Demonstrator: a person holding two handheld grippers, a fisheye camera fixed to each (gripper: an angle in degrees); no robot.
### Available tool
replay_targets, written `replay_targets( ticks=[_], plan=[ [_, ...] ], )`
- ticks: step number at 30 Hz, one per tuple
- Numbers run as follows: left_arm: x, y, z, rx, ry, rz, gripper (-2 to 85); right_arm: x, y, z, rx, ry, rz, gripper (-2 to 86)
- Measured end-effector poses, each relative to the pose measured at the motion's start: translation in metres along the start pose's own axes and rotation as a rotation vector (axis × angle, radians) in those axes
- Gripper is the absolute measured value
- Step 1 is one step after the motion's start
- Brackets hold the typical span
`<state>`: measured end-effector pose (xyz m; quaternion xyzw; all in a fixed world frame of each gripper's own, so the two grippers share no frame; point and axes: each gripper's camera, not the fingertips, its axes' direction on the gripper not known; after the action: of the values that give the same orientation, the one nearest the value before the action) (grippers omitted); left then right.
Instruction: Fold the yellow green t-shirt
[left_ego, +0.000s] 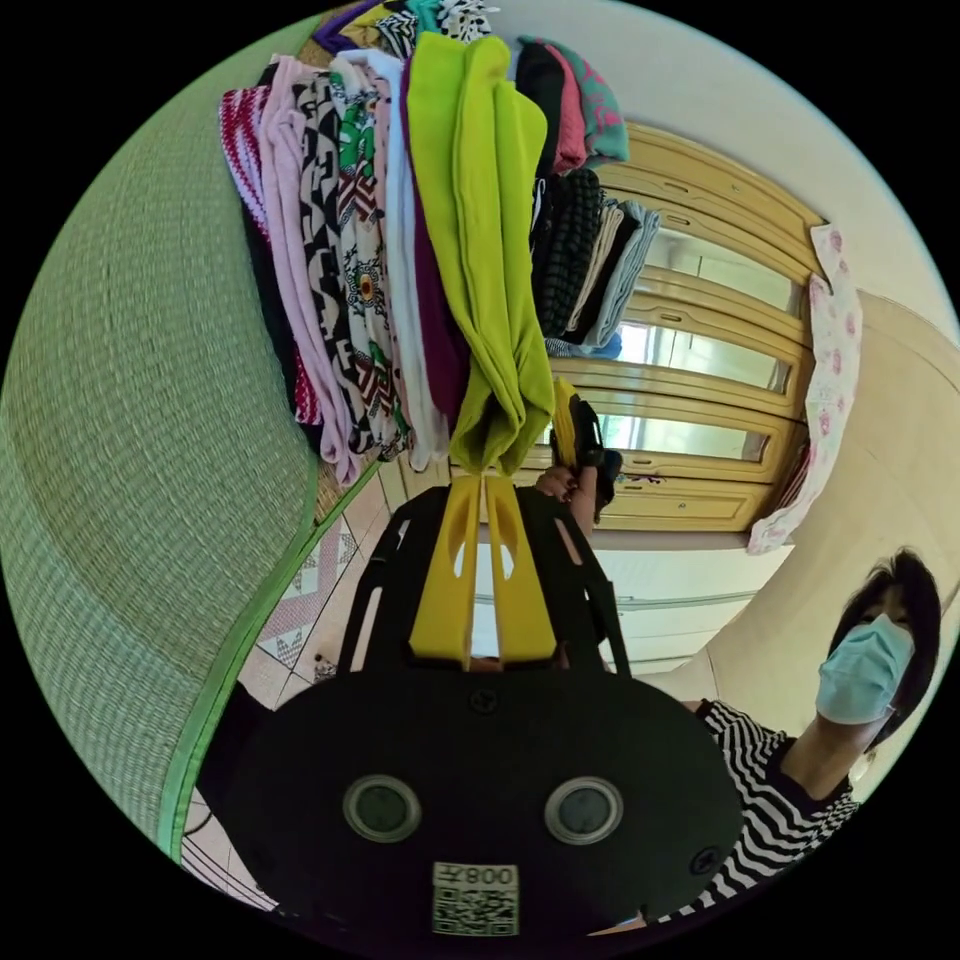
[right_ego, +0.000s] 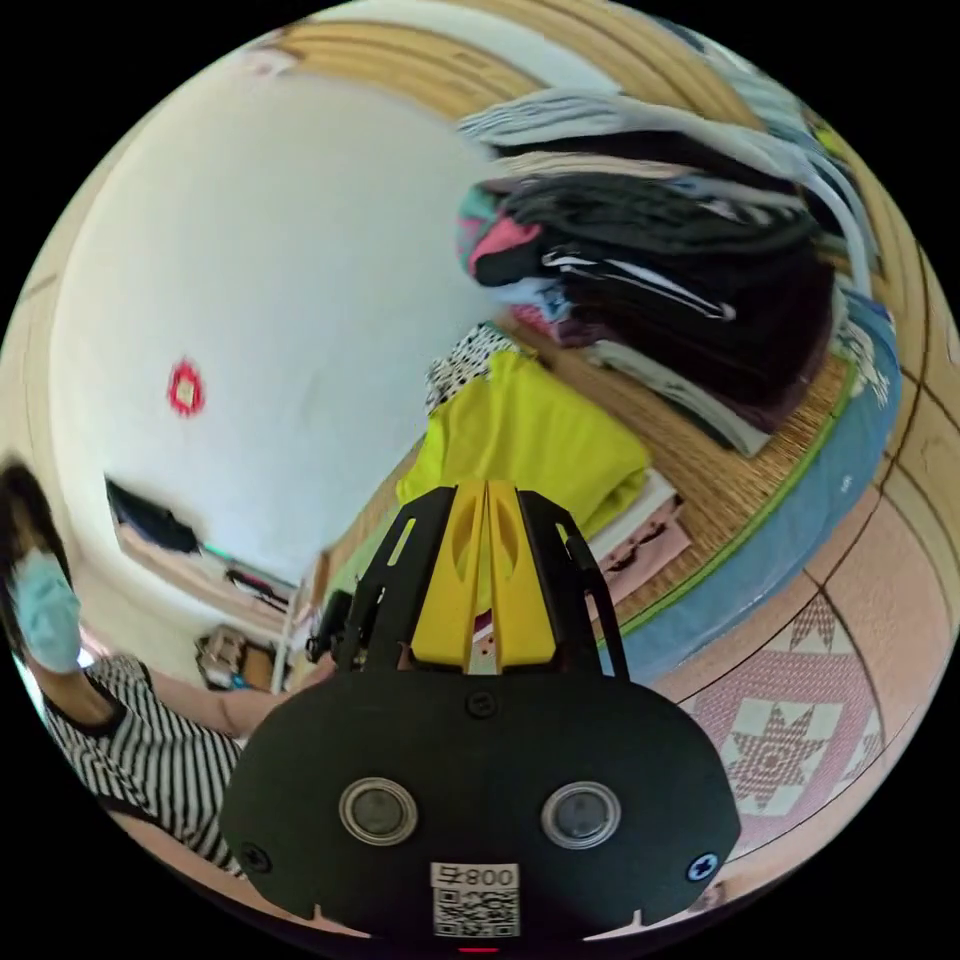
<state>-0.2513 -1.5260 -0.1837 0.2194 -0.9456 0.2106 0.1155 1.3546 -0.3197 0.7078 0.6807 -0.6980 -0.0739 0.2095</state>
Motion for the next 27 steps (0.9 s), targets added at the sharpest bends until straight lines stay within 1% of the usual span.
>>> replay_targets(
  ticks=[2,3,5,7,8,10,12,14,16,17,18,21,24,26,27],
  plan=[
    [0.002,0.000,-0.006,-0.001,-0.039,0.044,0.7,-0.061,0.035,0.026,-0.043,0.058,-0.155,0.0],
    [0.002,0.000,-0.007,-0.003,-0.058,0.053,0.6,-0.073,0.043,0.034,-0.056,0.083,-0.186,0.0],
    [-0.001,-0.004,-0.009,-0.016,-0.107,0.049,0.4,-0.106,0.073,0.071,-0.122,0.222,-0.274,0.0],
    [-0.004,-0.006,-0.012,-0.005,-0.142,0.051,0.4,-0.113,0.088,0.103,-0.210,0.340,-0.289,0.0],
    [-0.006,-0.006,-0.014,-0.005,-0.149,0.044,0.3,-0.116,0.096,0.115,-0.235,0.363,-0.289,0.0],
    [-0.004,-0.001,-0.018,0.008,-0.127,0.062,0.3,-0.128,0.105,0.112,-0.207,0.366,-0.287,0.0],
    [0.000,0.004,-0.022,0.022,-0.144,0.101,0.3,-0.148,0.115,0.099,-0.156,0.346,-0.318,0.0],
    [-0.005,0.010,-0.022,0.012,-0.163,0.080,0.3,-0.171,0.136,0.091,-0.079,0.374,-0.353,0.0],
    [-0.011,0.016,-0.023,0.012,-0.146,0.062,0.3,-0.176,0.149,0.105,-0.121,0.407,-0.359,0.0],
    [-0.012,0.021,-0.024,0.014,-0.157,0.068,0.3,-0.174,0.154,0.114,-0.168,0.412,-0.320,0.0],
    [-0.012,0.024,-0.025,0.012,-0.167,0.076,0.3,-0.176,0.157,0.115,-0.169,0.408,-0.311,0.0],
    [-0.006,0.043,-0.037,-0.016,-0.249,0.160,0.3,-0.204,0.176,0.092,-0.054,0.397,-0.345,0.1],
    [-0.003,0.068,-0.058,-0.050,-0.475,0.261,0.2,-0.242,0.198,0.071,0.032,0.369,-0.422,0.1],
    [-0.004,0.095,-0.073,-0.089,-0.756,0.326,0.2,-0.279,0.215,0.061,0.104,0.372,-0.516,0.1],
    [-0.005,0.102,-0.076,-0.103,-0.820,0.345,0.2,-0.289,0.218,0.059,0.127,0.378,-0.538,0.1]
  ],
)
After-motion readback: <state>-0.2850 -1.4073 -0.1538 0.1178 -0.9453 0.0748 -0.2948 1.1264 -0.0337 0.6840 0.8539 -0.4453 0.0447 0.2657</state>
